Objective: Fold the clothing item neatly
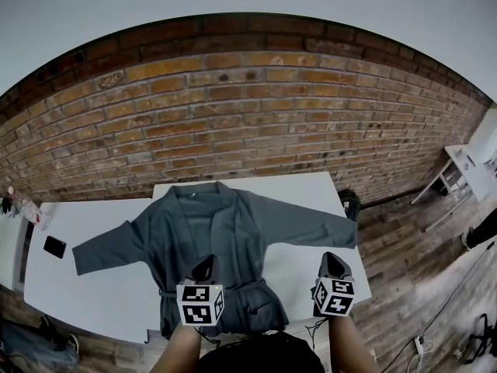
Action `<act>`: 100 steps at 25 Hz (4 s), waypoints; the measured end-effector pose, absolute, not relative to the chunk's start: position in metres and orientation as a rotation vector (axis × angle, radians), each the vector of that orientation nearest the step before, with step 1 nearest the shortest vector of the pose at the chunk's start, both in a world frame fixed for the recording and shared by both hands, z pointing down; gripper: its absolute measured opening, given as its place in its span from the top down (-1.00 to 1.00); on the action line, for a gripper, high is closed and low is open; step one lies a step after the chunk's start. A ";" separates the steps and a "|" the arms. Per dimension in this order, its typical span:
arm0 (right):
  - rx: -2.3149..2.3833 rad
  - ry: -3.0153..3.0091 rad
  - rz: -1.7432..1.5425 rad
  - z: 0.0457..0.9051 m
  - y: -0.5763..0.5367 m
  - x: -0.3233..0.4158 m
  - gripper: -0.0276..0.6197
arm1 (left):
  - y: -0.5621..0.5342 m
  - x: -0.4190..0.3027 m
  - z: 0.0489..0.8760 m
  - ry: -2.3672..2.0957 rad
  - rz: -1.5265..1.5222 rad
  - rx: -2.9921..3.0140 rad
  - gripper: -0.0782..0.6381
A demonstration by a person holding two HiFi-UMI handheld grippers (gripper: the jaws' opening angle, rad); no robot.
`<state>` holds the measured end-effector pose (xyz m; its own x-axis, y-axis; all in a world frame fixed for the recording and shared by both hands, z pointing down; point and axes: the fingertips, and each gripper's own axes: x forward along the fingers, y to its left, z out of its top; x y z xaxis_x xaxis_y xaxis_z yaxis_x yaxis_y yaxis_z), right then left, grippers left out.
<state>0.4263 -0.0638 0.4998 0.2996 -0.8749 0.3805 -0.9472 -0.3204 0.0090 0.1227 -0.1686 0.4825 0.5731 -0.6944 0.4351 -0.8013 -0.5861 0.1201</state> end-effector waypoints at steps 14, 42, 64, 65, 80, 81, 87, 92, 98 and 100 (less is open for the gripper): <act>2.286 -1.305 0.940 0.625 -0.064 0.604 0.36 | -0.184 0.162 0.493 -1.270 0.638 2.455 0.81; 2.102 -1.555 0.456 0.548 -0.163 0.541 0.79 | -0.159 0.160 0.518 -1.328 0.673 2.314 0.81; 1.608 -1.943 0.367 0.559 -0.324 0.130 0.79 | -0.196 -0.124 0.520 -1.482 0.495 2.171 0.81; 1.602 -1.928 0.362 0.567 -0.329 0.123 0.79 | -0.196 -0.137 0.521 -1.490 0.499 2.167 0.81; 1.334 -2.261 0.623 0.603 -0.298 -0.013 0.48 | -0.229 -0.241 0.549 -1.646 0.535 2.013 0.81; 1.346 -2.290 0.632 0.594 -0.293 -0.017 0.48 | -0.233 -0.245 0.551 -1.653 0.540 2.004 0.81; 1.455 -2.443 0.683 0.530 -0.270 -0.019 0.49 | -0.254 -0.297 0.565 -1.771 0.552 1.876 0.81; 1.462 -2.511 0.614 0.493 -0.256 -0.020 0.49 | -0.263 -0.368 0.579 -1.931 0.549 1.714 0.81; 1.451 -2.486 0.527 0.477 -0.243 -0.007 0.49 | -0.265 -0.430 0.612 -2.014 0.640 1.564 0.81; 1.463 -2.453 0.513 0.478 -0.238 0.005 0.49 | -0.267 -0.441 0.629 -1.987 0.674 1.529 0.38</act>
<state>0.0047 -0.2376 0.4778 -0.4701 -0.7982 0.3767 -0.8823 0.4371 -0.1748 -0.4408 -0.2672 0.6287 -0.2116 -0.7015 0.6806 -0.9707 0.2318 -0.0629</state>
